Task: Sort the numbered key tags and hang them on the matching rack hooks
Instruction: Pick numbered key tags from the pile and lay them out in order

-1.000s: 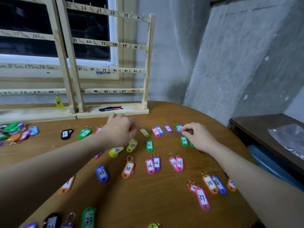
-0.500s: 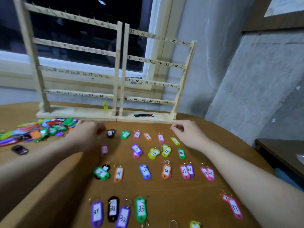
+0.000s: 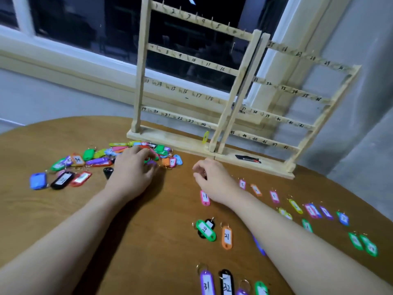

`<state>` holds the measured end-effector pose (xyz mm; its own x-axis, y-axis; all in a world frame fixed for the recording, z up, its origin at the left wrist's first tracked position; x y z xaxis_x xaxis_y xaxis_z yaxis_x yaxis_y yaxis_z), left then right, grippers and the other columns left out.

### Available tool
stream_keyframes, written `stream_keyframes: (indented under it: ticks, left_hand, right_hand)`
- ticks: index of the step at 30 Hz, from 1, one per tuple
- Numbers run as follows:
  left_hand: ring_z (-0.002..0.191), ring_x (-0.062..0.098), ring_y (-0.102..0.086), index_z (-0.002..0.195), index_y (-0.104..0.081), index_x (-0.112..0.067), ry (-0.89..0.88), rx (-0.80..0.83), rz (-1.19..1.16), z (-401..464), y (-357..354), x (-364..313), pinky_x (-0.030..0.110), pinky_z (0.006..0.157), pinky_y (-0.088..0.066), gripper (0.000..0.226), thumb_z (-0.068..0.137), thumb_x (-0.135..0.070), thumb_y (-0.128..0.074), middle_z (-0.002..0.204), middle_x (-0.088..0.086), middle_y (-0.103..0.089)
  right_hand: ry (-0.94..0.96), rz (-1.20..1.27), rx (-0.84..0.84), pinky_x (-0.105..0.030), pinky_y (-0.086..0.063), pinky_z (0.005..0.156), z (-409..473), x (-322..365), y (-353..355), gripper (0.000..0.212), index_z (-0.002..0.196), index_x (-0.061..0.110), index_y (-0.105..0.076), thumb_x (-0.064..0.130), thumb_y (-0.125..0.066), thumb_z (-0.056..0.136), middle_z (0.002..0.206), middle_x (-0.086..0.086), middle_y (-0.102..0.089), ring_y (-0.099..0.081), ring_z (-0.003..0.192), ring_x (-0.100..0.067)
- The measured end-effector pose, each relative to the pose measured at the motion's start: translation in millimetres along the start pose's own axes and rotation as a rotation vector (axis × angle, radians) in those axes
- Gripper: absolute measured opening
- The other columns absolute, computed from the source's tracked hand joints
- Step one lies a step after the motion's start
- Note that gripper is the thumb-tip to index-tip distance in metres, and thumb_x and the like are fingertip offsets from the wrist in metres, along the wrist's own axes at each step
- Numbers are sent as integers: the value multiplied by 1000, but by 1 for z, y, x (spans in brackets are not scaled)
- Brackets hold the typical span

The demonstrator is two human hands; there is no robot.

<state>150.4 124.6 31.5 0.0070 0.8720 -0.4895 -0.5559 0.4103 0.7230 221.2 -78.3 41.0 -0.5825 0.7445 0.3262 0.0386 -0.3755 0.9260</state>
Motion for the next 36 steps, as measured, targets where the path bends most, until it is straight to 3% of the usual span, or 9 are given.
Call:
stream_keyframes:
  ticks: [3,8,12,19,26,29,32,36]
  left_hand:
    - [107,32,-50,116,-68,-23,44,14,31,6,-5,7,44,90,-38,25,93,-34,-66,113,8,-59]
    - [119,30,-43,130,-60,-44,16,129,156,9,-22,6,46,101,-28,44,90,-61,-58,123,3,-53]
    - [119,28,-39,133,-56,-50,-12,151,207,10,-26,6,47,102,-27,45,91,-66,-50,124,1,-47]
    - [110,26,-44,110,-69,-36,32,73,157,12,-22,10,43,96,-27,22,96,-46,-56,113,-2,-55]
    - [95,26,-47,92,-72,-24,23,-1,134,12,-16,8,40,86,-26,9,94,-27,-63,92,-2,-58]
    - [92,25,-46,91,-68,-21,53,-50,66,13,-10,10,37,84,-24,11,96,-25,-59,93,-2,-60]
    - [93,23,-49,91,-64,-21,92,-108,-12,13,-1,13,33,84,-22,9,97,-25,-59,95,-3,-62]
    - [88,19,-53,92,-56,-24,135,-166,-165,14,10,15,34,85,-29,10,101,-27,-54,88,-5,-63]
  right_hand:
    - [-46,-10,-27,-37,-42,101,24,11,-14,23,121,23,-64,31,-56,101,116,5,-50,-48,119,-16]
    - [-125,-24,-59,-37,-37,104,54,19,-42,45,131,22,-63,51,-57,96,123,1,-50,-44,126,-20]
    - [-125,-81,-97,-37,-33,107,70,27,-48,42,130,26,-66,51,-57,97,126,2,-55,-45,127,-20]
    - [-36,-160,-92,-38,-34,105,75,43,-42,24,112,27,-75,42,-59,100,112,3,-61,-50,118,-21]
    - [163,-406,-44,-35,-29,95,68,56,-30,31,104,24,-74,31,-44,107,97,5,-64,-54,106,-20]
    - [112,-268,-52,-34,-32,97,66,50,-25,28,100,20,-75,25,-48,105,99,4,-67,-55,106,-20]
    - [73,-114,-39,-35,-37,103,64,50,-21,25,106,18,-74,23,-50,103,108,3,-66,-53,111,-19]
    - [73,-241,119,-39,-38,110,62,48,-34,38,134,21,-63,38,-56,101,126,1,-58,-47,127,-19]
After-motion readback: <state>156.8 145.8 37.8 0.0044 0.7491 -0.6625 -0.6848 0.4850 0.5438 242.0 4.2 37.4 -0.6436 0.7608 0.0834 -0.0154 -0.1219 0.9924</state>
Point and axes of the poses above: each hand's wrist, its own z-axis towards the middle knuckle, its own y-axis out of the back of the hand, x = y × z, the point moved 9 cm from there along z, towards the middle knuckle
